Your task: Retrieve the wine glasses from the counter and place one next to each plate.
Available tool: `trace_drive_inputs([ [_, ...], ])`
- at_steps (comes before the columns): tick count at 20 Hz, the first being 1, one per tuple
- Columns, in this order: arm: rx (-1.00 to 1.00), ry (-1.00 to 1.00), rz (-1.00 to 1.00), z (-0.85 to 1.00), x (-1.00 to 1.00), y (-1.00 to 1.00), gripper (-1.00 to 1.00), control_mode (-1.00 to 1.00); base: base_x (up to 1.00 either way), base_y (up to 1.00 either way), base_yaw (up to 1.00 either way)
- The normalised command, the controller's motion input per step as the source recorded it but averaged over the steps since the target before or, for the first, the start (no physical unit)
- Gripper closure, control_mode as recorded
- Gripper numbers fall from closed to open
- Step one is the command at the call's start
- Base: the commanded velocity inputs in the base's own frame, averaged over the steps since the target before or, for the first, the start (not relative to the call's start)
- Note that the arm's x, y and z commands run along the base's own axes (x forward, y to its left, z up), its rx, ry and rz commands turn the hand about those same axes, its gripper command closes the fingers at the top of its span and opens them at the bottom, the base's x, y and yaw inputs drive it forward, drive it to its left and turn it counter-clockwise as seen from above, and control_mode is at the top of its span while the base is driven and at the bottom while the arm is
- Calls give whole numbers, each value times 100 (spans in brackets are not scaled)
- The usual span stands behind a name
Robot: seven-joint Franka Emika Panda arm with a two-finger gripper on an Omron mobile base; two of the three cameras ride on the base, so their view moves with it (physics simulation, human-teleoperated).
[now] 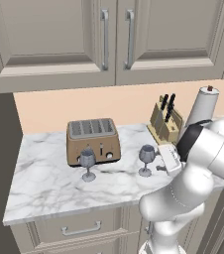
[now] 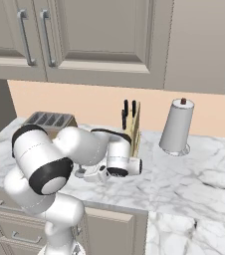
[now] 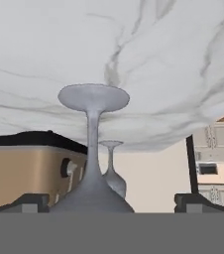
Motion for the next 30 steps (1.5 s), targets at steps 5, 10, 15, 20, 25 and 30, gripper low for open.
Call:
trace_drive_inputs([
  [5, 0, 9, -12, -11, 6, 1, -100, -100, 0, 0, 0],
  [10, 0, 14, -9, -11, 6, 13, -100, -100, 0, 0, 0],
  [15, 0, 6, 0, 0, 0, 20, -100, -100, 0, 0, 0],
  [20, 0, 15, -2, -28, 20, 16, -100, -100, 0, 0, 0],
  [25, 0, 11, -7, -32, 32, 18, -100, -100, 0, 0, 0],
  [30, 0, -3, -9, -1, 1, 6, 100, -100, 0, 0, 0],
])
